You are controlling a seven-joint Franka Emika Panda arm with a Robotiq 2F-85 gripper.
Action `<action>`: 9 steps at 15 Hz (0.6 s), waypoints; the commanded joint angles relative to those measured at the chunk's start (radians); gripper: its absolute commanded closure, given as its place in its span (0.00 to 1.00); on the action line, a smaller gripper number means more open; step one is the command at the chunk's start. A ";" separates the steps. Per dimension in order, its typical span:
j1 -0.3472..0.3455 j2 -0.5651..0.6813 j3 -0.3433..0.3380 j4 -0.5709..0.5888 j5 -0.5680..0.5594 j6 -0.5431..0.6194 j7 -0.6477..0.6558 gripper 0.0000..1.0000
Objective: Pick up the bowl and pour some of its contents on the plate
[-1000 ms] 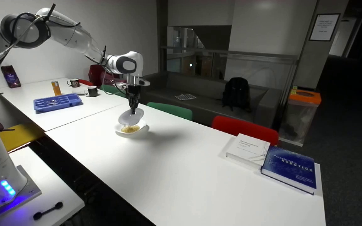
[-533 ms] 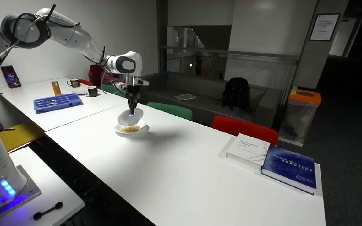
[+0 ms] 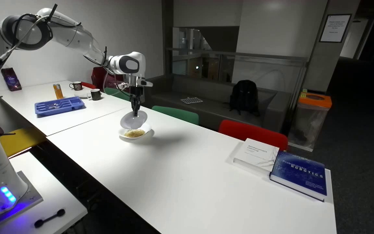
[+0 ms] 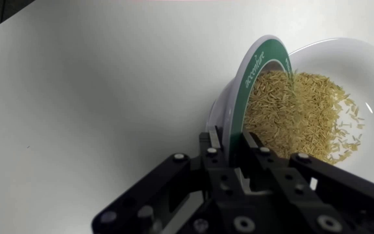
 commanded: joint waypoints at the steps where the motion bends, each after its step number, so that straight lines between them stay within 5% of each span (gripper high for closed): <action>1: 0.025 0.009 -0.015 0.058 -0.035 -0.067 0.039 0.96; 9: 0.056 0.036 -0.015 0.132 -0.086 -0.122 0.084 0.96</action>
